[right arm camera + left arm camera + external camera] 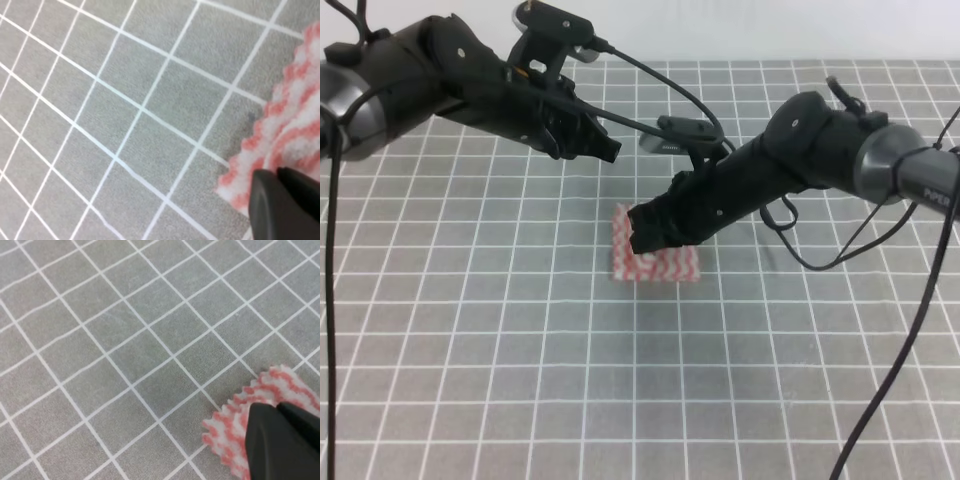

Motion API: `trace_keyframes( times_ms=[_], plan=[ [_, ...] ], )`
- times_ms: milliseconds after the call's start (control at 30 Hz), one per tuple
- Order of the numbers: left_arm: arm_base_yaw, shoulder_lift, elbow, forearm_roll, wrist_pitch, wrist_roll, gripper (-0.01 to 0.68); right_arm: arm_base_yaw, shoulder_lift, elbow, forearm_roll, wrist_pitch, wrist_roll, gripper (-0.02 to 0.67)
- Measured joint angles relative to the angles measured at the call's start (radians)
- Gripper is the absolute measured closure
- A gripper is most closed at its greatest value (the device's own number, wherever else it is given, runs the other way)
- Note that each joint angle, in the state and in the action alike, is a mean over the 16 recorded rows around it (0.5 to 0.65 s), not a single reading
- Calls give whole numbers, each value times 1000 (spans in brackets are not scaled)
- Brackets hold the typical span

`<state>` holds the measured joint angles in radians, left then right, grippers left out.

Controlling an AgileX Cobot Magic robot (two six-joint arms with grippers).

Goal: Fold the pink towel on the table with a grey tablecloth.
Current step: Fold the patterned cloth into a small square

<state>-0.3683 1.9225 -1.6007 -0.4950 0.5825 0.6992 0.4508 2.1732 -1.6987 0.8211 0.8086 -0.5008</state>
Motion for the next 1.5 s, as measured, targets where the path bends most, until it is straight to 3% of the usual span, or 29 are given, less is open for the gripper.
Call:
trace_keyframes(
  times_ms=[200,600,733,1100,1500],
  plan=[
    [0,-1,0,1,1,1,673,1,17,-4,12,1,-3,622],
    [0,1,0,4,7,3,673,-2,19,-19,146,37,-135,452],
    [0,2,0,8,11,4,673,-4,18,-28,151,60,-163,466],
    [0,1,0,15,13,5,673,-5,44,-25,57,91,-125,635],
    [1,-1,0,12,20,6,673,-6,69,-26,78,83,-124,664]
  ],
)
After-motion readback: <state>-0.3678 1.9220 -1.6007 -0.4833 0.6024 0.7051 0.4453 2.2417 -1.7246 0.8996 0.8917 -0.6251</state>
